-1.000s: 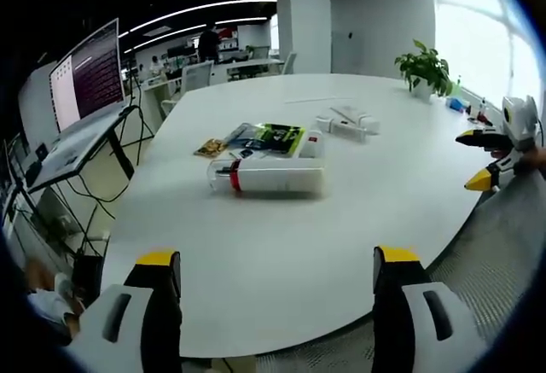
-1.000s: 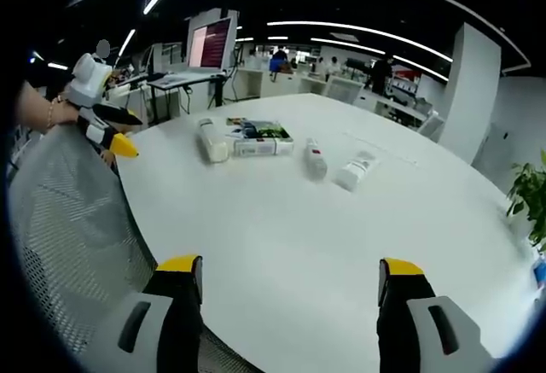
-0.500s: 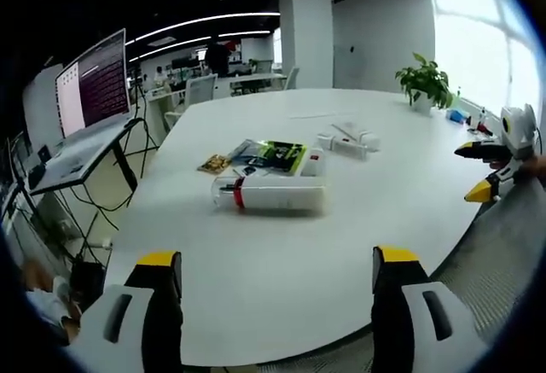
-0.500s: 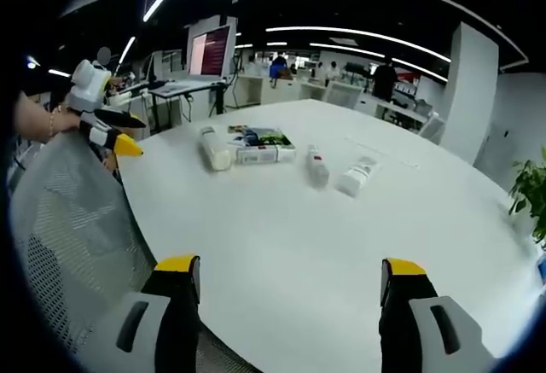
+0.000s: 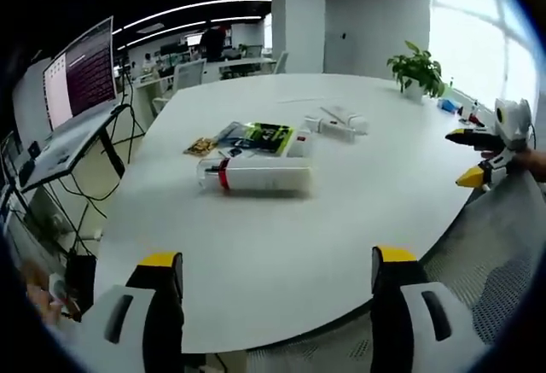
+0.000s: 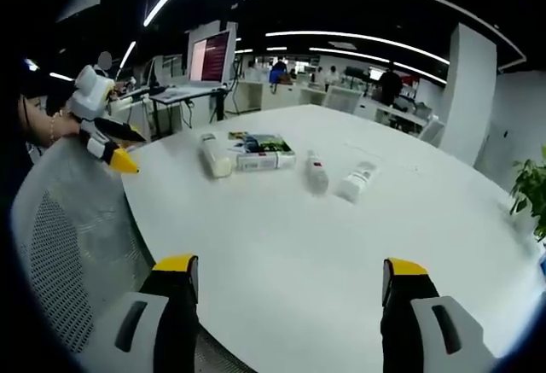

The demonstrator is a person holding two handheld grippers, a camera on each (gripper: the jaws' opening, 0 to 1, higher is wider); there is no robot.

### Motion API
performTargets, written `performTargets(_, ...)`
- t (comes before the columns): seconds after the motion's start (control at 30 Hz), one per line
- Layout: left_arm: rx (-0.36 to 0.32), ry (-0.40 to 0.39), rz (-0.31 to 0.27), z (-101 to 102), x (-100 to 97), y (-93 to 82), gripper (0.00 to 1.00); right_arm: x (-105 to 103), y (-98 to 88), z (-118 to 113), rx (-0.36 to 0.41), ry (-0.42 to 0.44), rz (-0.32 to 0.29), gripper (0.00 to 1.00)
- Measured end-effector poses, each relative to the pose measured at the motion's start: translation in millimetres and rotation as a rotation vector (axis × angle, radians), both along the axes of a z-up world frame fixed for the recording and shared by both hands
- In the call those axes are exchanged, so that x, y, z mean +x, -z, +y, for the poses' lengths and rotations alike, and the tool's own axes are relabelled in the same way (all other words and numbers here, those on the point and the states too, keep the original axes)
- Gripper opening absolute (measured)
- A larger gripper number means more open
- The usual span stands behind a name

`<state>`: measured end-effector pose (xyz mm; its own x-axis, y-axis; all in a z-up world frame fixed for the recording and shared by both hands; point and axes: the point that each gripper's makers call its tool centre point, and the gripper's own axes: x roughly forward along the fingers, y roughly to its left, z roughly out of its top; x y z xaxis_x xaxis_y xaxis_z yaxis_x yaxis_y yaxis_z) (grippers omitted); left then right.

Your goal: Arrange the skincare products in the storage area until every visible bottle or jar stands upright without overlapping.

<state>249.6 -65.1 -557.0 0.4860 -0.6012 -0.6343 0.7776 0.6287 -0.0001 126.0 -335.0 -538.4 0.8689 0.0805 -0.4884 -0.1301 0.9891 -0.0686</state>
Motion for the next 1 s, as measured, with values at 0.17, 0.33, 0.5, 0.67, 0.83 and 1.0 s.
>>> performTargets(0.17, -0.041, 0.015, -0.028, -3, 4.0, -7.7, 0.82, -2, 4.7, 0, -0.001, -0.001, 0.030, 0.96)
performTargets(0.33, -0.054, 0.014, -0.032, -4, 5.1, -9.5, 0.82, -5, 7.8, -1, -0.009, 0.008, 0.058, 0.96)
performTargets(0.5, -0.043, 0.022, -0.030, -4, 5.8, -7.2, 0.80, -6, 9.2, -1, -0.024, 0.013, 0.077, 0.96)
performTargets(0.67, -0.039, 0.016, -0.024, -3, 4.8, -7.6, 0.80, -4, -0.3, -5, -0.038, 0.019, 0.051, 0.93)
performTargets(0.83, -0.022, 0.023, -0.007, -1, 3.7, -2.9, 0.78, 6, -14.6, -13, -0.049, 0.006, 0.021, 0.91)
performTargets(1.0, -0.023, 0.023, -0.008, -2, 3.4, -2.5, 0.77, 26, -29.5, -11, -0.059, -0.017, -0.012, 0.93)
